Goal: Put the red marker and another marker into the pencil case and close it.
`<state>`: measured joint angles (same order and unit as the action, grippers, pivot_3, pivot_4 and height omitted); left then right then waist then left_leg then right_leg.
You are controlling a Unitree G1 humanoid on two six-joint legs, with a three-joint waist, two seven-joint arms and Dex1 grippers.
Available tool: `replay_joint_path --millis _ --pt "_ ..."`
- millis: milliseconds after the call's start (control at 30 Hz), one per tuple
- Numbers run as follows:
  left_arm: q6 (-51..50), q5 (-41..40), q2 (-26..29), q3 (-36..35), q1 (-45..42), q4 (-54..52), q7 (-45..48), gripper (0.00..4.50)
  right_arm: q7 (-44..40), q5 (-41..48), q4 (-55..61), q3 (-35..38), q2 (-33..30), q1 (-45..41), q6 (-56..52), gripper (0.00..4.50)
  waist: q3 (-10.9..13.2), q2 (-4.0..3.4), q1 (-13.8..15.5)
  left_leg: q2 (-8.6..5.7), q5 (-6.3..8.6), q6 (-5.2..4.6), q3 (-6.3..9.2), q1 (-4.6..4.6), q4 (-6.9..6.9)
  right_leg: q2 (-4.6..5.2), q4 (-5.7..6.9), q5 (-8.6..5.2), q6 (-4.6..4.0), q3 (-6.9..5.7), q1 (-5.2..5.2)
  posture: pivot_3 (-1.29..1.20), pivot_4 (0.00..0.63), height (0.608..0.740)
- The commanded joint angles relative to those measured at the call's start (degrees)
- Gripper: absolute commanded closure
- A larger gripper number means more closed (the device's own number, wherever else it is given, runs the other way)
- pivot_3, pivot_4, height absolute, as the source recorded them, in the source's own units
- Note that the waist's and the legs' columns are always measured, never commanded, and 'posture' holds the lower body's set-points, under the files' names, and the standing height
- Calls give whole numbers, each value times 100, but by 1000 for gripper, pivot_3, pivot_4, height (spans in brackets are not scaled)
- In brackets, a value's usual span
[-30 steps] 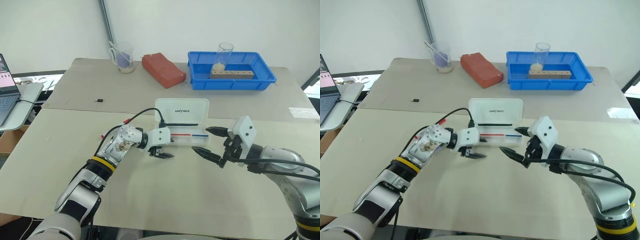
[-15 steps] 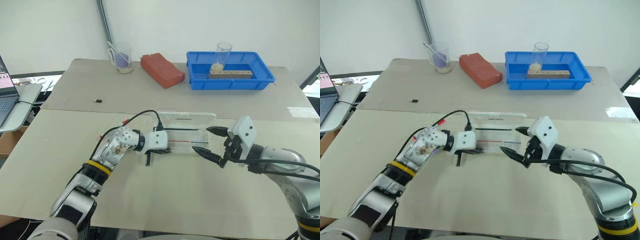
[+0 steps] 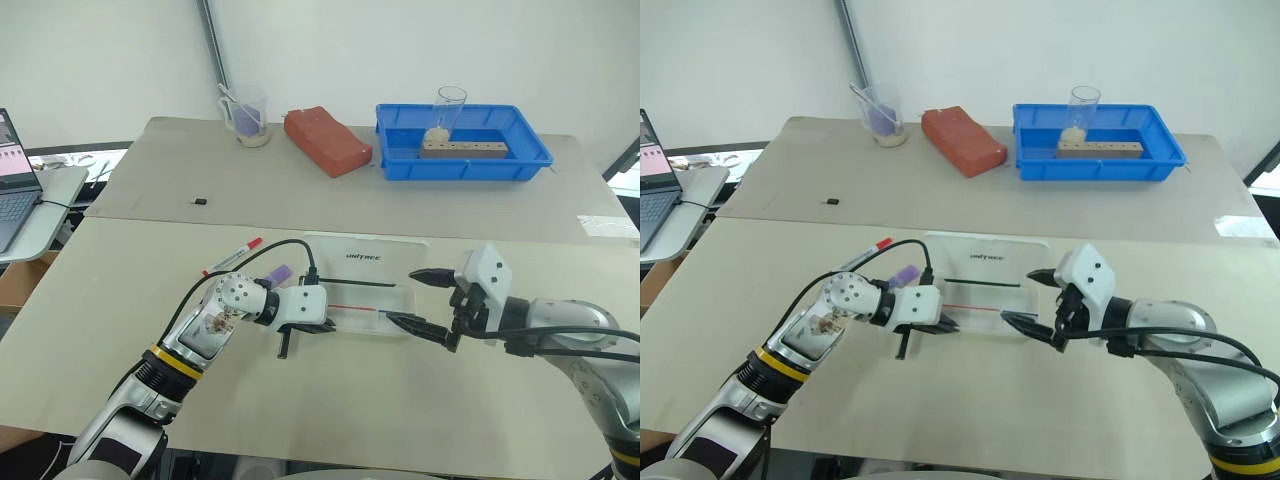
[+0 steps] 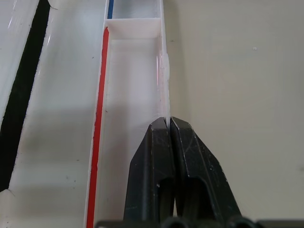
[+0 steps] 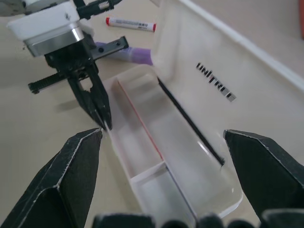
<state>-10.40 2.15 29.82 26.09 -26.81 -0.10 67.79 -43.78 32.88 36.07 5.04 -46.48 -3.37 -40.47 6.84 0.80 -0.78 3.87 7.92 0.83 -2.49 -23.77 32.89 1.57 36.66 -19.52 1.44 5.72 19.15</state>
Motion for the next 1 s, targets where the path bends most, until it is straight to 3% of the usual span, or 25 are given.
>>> replay_joint_path --millis 33,133,367,600,833,1000 --pt "-73 -54 -30 -55 8 -126 -81 4183 -86 22 123 71 -44 8 129 0 1 1 3 0 0 0 1 0 0 0 0 0 0 0 0 0 150 740" --pt "-69 -110 18 -69 52 -192 -25 3232 -129 31 128 79 -44 72 135 0 1 1 1 0 0 0 2 -1 0 0 0 -1 1 -1 1 0 150 740" --pt "-205 -248 143 -276 -148 -460 62 86 -154 15 107 89 -33 49 128 0 1 1 -2 0 0 0 4 -1 0 -1 1 -1 1 -1 2 0 150 740" --pt "-896 -754 493 -684 -292 -1372 199 25 -171 292 131 245 -80 -216 -113 0 1 1 1 0 0 0 4 -1 0 -2 0 -3 4 -3 1 0 150 740" --pt "-2593 -1855 686 -1617 -420 -1933 -49 25 -300 577 71 278 -241 -479 -280 0 1 1 -11 1 0 0 7 -1 0 -3 2 -9 15 -3 2 0 150 740" --pt "-2846 -1887 881 -2657 -659 -877 -894 25 -137 1145 211 290 -192 -1080 -674 0 3 4 -9 1 0 0 12 1 2 -4 3 -16 27 -4 1 0 150 740"
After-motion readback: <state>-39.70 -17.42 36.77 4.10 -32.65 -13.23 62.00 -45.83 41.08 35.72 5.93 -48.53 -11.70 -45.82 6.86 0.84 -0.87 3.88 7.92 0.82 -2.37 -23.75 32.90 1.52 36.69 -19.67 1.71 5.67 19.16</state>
